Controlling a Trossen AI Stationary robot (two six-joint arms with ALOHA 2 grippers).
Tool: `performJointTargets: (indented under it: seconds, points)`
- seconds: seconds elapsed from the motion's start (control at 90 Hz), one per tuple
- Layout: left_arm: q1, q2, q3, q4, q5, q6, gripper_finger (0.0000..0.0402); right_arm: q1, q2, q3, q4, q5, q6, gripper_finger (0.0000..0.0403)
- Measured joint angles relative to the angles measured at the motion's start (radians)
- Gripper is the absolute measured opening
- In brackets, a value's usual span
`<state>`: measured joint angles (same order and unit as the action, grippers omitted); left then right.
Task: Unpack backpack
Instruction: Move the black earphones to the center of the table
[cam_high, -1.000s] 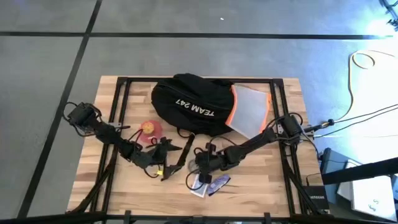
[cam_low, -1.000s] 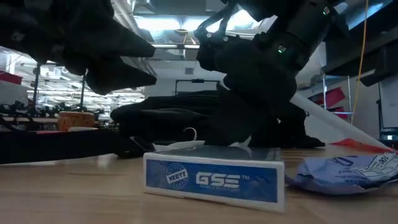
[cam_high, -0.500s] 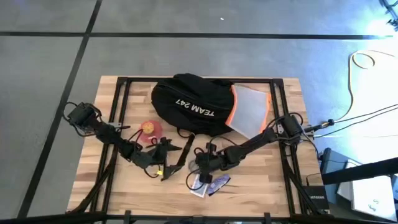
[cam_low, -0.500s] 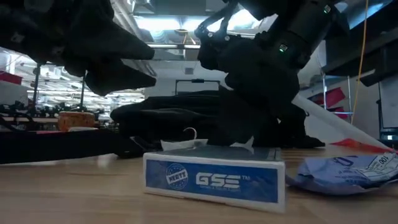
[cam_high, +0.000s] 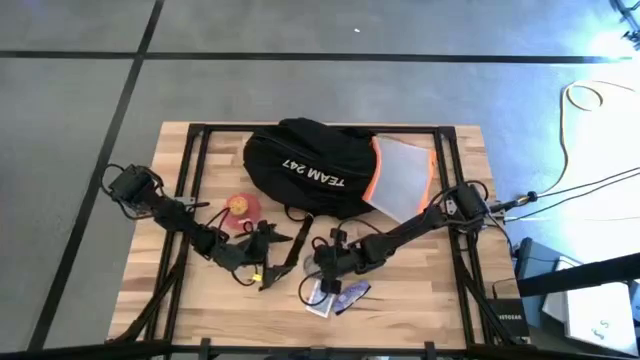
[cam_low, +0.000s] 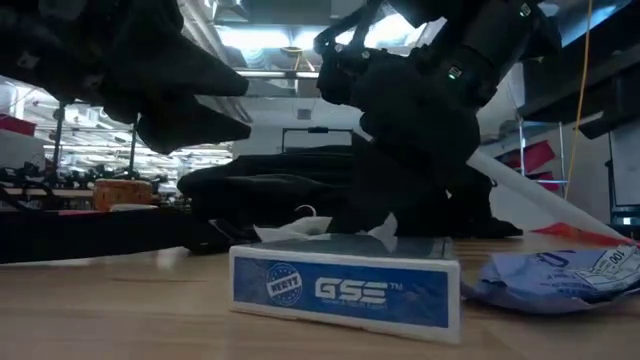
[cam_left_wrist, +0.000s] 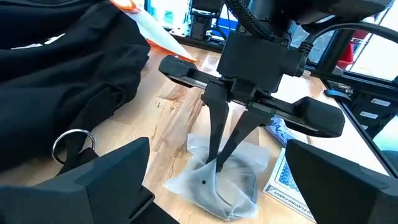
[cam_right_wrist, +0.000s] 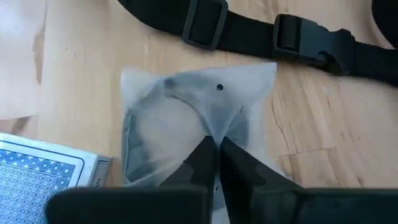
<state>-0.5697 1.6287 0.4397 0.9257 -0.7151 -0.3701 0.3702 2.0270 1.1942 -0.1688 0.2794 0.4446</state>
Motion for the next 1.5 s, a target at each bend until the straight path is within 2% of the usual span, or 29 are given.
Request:
performJointTargets:
  seconds: [0.278,0.444,0.733,0.844,0.944,1.144,1.367,1.5]
  points:
    - [0.0,0.0,0.0,0.006,-0.001,0.001,0.0363,0.0,0.0,0.003,-0.008,0.011,-0.001,0.0]
    - [-0.008,-0.011,-0.001,0.025,0.009,0.034,0.0363,0.0,-0.001,0.057,-0.113,0.024,-0.005,0.0]
    - [-0.078,-0.17,-0.001,-0.022,0.002,0.21,0.0363,0.0,-0.048,0.19,-0.181,0.122,-0.064,0.0001]
    - [-0.124,-0.278,-0.001,-0.118,-0.054,0.272,0.0363,0.0,-0.052,0.266,-0.167,0.139,-0.109,0.0001]
    - [-0.184,-0.384,-0.001,-0.252,-0.155,0.285,0.0363,-0.004,-0.055,0.301,-0.111,0.157,-0.16,0.0]
    - [-0.301,-0.566,-0.001,-0.546,-0.327,0.174,0.0363,-0.062,-0.054,0.319,0.056,0.118,-0.218,0.0]
    - [-0.361,-0.632,-0.001,-0.734,-0.343,0.065,0.0363,-0.195,-0.002,0.319,0.122,0.021,-0.2,0.0]
    - [-0.374,-0.632,-0.001,-0.786,-0.328,0.038,0.0363,-0.278,0.063,0.319,0.16,-0.092,-0.135,0.0]
